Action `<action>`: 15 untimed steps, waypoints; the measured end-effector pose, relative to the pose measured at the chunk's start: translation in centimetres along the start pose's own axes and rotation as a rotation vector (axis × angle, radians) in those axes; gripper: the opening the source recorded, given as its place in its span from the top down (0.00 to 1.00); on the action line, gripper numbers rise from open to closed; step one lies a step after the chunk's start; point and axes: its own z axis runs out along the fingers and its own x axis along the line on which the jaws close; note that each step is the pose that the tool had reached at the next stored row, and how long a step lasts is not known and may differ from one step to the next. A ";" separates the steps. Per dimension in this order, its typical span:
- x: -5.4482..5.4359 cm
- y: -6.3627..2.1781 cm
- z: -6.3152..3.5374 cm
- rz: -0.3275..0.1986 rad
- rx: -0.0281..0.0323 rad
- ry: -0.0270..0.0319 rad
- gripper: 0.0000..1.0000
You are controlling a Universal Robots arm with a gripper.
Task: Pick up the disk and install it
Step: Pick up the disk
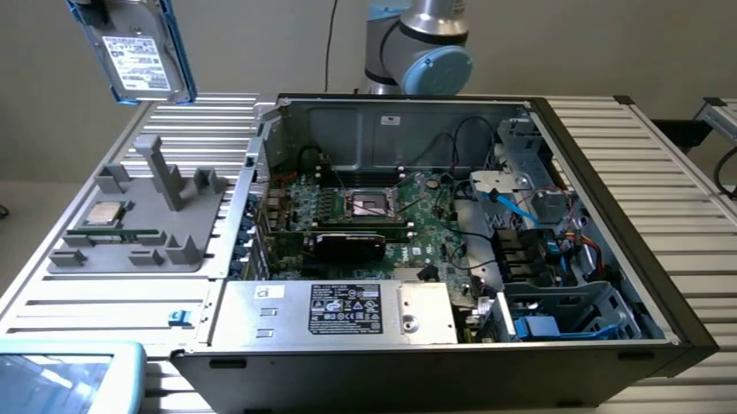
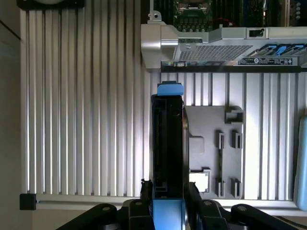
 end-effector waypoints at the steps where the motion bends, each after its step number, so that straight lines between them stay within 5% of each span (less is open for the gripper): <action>1: 0.0 0.36 -0.42 0.000 0.0000 0.0001 0.63; 11: -1.2 3.11 -2.42 0.000 0.0001 0.0053 0.63; 15: -1.5 3.28 -2.44 0.000 0.0000 0.0059 0.63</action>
